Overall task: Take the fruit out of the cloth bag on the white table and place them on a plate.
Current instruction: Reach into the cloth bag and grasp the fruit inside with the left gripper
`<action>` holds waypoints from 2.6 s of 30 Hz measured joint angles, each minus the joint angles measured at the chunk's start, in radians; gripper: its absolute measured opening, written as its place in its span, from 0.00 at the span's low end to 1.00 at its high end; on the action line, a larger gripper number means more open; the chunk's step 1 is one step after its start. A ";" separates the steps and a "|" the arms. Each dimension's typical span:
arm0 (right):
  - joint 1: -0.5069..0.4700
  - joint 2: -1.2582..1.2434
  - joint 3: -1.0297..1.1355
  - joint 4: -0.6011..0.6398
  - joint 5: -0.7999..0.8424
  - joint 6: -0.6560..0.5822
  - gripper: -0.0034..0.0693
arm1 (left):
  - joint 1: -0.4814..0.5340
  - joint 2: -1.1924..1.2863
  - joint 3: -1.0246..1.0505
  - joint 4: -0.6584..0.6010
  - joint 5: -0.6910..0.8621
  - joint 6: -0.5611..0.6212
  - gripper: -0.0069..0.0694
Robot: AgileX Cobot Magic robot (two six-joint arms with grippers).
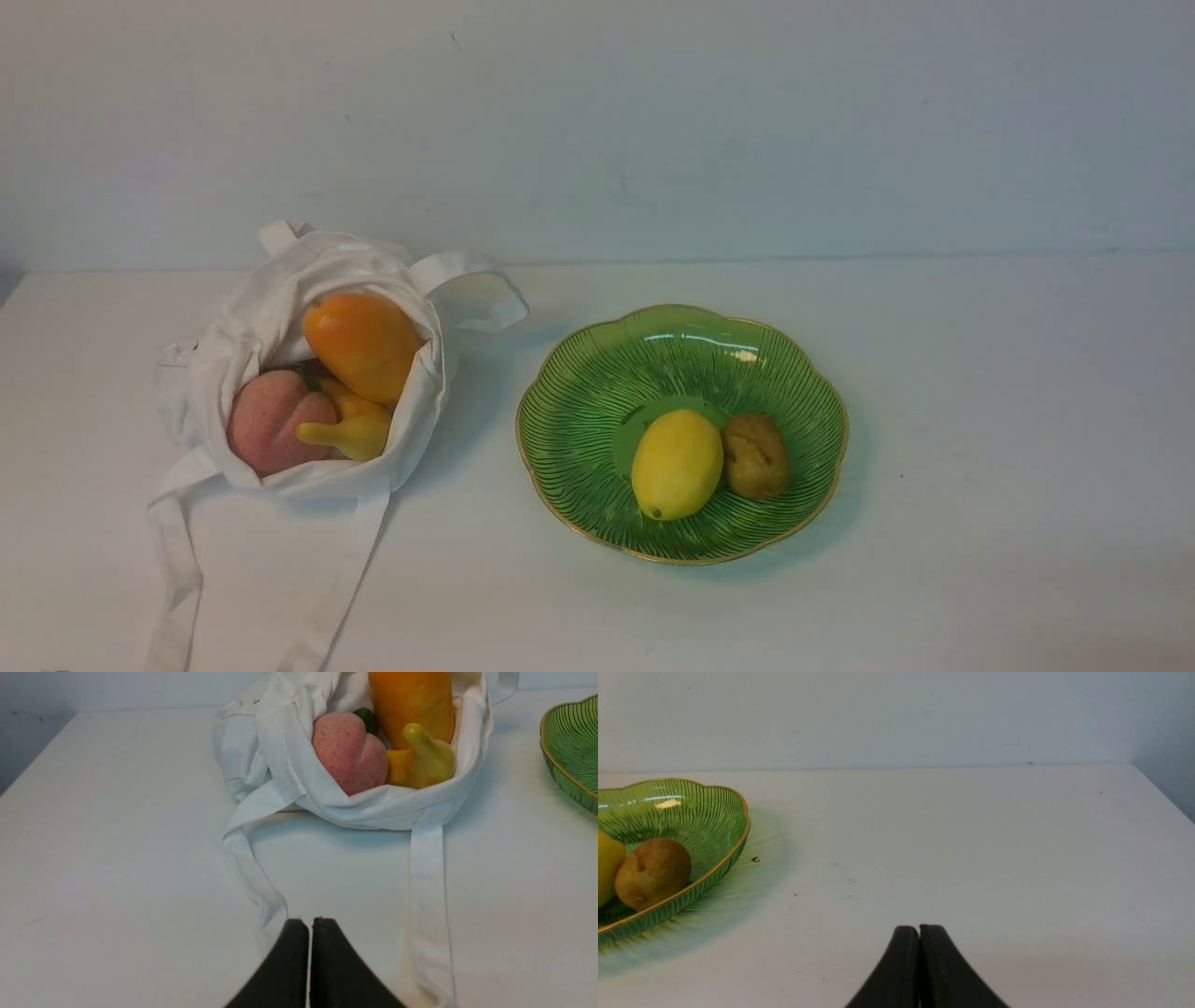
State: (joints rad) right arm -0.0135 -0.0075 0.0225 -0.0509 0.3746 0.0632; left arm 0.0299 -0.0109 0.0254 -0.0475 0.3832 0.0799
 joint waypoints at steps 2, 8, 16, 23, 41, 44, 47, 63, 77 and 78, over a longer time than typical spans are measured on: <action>0.000 0.000 0.000 0.000 0.000 0.000 0.03 | 0.000 0.000 0.000 0.000 0.000 0.000 0.08; 0.000 0.000 0.000 0.000 0.000 0.000 0.03 | 0.000 0.000 0.000 0.000 0.000 0.000 0.08; 0.000 0.000 0.000 0.000 0.000 0.000 0.03 | 0.000 0.000 0.000 0.000 0.000 0.000 0.08; 0.000 0.000 0.000 0.000 0.000 0.000 0.03 | 0.000 0.000 0.000 0.000 0.000 0.000 0.08; 0.000 0.000 0.000 0.000 0.000 0.000 0.03 | 0.000 0.000 0.003 -0.173 -0.219 -0.048 0.08; 0.000 0.000 0.000 0.000 0.000 0.000 0.03 | 0.000 0.000 0.003 -0.191 -0.368 -0.045 0.08; 0.000 0.000 0.000 0.000 0.000 0.000 0.03 | 0.000 0.000 0.003 -0.216 -0.555 -0.080 0.08; 0.000 0.000 0.000 0.000 0.000 0.000 0.03 | 0.000 0.555 -0.638 -0.233 0.193 -0.169 0.08; 0.000 0.000 0.000 0.000 0.000 0.000 0.03 | 0.000 1.298 -1.000 -0.414 0.317 0.287 0.08; 0.000 0.000 0.000 0.000 0.000 0.000 0.03 | 0.000 1.332 -1.017 -0.461 0.305 0.355 0.08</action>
State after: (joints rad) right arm -0.0135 -0.0075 0.0225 -0.0509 0.3746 0.0632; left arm 0.0299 1.3214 -0.9911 -0.5083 0.6885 0.4351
